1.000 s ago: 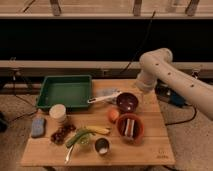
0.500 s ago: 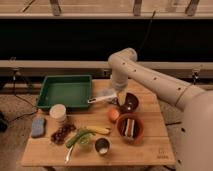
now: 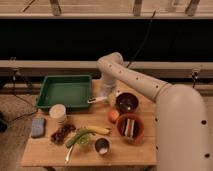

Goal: Wipe tray with brush

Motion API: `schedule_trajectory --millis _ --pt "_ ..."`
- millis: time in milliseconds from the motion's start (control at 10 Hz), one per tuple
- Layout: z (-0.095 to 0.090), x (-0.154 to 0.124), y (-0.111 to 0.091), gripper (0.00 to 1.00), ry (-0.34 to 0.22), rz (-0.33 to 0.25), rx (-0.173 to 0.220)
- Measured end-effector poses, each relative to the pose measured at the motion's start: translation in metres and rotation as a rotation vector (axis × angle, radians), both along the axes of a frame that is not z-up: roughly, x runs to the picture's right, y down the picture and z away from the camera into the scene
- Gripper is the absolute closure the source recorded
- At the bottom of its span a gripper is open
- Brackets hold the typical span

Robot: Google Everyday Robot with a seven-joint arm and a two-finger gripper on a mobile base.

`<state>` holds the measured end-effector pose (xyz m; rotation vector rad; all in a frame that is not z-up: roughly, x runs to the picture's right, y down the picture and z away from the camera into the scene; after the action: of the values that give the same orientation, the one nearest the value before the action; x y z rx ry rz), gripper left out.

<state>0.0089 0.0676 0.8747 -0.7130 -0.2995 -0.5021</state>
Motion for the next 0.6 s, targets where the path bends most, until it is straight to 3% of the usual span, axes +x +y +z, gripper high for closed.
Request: schedule_trajectory --millis 600 --pt "0.030 -0.008 -0.010 0.26 -0.015 0.031 -0.035"
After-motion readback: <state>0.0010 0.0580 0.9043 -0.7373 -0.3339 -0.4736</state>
